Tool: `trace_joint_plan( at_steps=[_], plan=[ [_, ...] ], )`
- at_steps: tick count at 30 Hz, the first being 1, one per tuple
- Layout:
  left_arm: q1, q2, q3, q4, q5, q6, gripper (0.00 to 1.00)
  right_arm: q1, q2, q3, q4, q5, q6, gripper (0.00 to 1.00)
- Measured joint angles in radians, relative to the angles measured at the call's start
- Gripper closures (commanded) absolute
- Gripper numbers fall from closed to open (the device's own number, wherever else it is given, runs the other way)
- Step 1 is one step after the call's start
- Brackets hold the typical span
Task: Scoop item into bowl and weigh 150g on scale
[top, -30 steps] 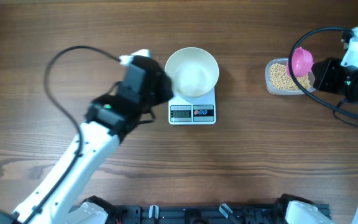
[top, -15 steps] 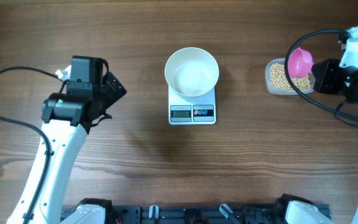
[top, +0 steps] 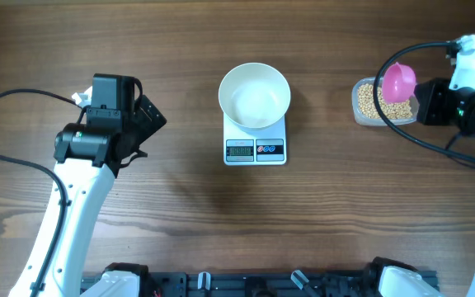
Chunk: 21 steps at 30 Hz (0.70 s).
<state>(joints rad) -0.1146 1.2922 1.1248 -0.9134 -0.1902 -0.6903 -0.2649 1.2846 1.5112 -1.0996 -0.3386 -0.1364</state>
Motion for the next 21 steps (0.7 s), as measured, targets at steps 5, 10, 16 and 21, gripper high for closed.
trace_joint_plan(
  at_steps=[5,10,16,21],
  plan=[
    [0.0,0.0,0.0,0.0,0.0,0.0,0.0,0.0,0.0,0.0,0.058,0.0,0.016,0.96],
    [0.0,0.0,0.0,0.0,0.0,0.0,0.0,0.0,0.0,0.0,0.077,0.0,0.062,0.96],
    [0.0,0.0,0.0,0.0,0.0,0.0,0.0,0.0,0.0,0.0,0.114,0.0,0.18,0.96],
    [0.0,0.0,0.0,0.0,0.0,0.0,0.0,0.0,0.0,0.0,0.138,0.0,0.315,0.96]
  ],
)
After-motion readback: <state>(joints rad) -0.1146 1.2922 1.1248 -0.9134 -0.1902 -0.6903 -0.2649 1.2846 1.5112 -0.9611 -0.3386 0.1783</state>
